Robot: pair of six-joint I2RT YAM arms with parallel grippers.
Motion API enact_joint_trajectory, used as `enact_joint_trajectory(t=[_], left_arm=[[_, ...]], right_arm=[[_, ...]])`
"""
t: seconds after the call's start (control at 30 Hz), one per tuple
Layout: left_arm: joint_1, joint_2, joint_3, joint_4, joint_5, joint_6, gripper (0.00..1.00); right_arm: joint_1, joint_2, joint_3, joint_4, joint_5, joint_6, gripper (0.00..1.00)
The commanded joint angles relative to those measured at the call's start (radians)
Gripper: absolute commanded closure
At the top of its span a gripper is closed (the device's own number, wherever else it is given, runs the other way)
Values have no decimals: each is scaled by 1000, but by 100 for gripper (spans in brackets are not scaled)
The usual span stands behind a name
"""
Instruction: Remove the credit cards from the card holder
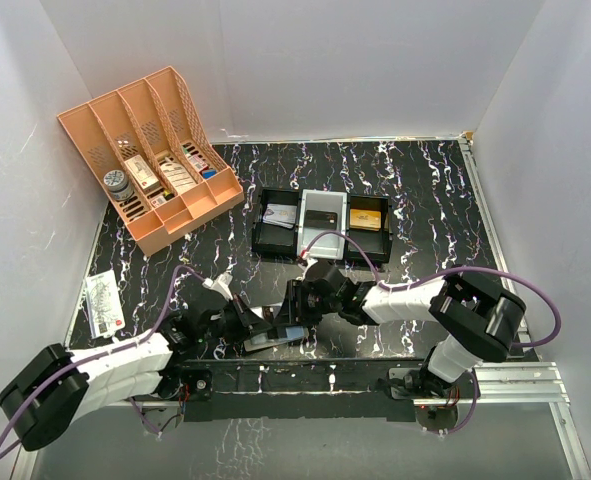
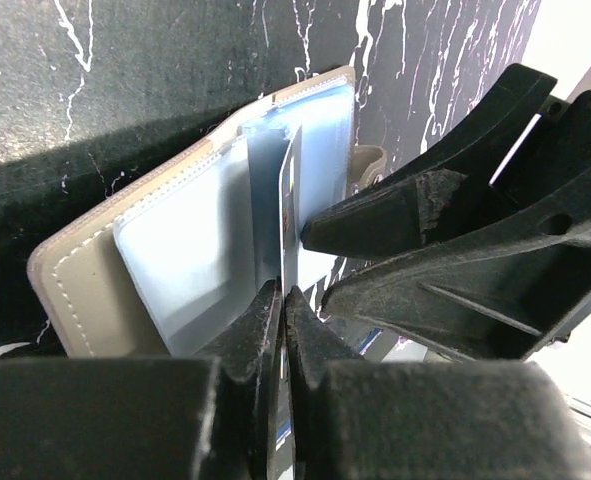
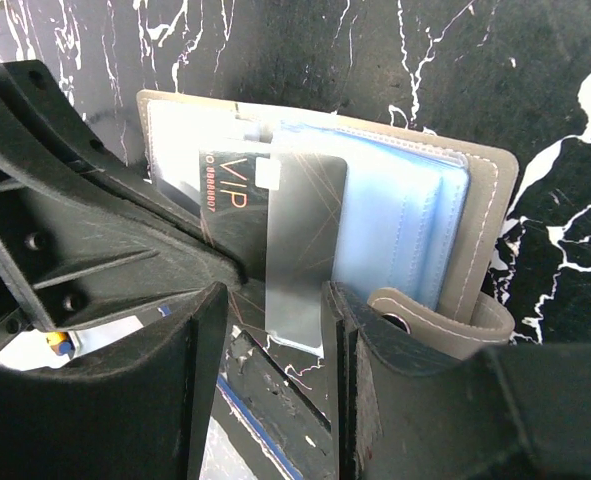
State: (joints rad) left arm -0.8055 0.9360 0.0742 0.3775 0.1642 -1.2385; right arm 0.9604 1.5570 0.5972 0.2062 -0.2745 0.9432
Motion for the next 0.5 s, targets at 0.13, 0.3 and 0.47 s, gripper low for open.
enact_joint_trajectory(t=[0.13, 0.3, 0.47], left_arm=[[-2, -182, 59, -279, -80, 33, 100], [-3, -288, 133, -519, -133, 97, 100], [-3, -365, 272, -676, -150, 201, 100]], right_arm=[[0, -35, 29, -175, 77, -72, 56], [-5, -145, 32, -123, 63, -76, 42], [-49, -317, 22, -229, 231, -4, 14]])
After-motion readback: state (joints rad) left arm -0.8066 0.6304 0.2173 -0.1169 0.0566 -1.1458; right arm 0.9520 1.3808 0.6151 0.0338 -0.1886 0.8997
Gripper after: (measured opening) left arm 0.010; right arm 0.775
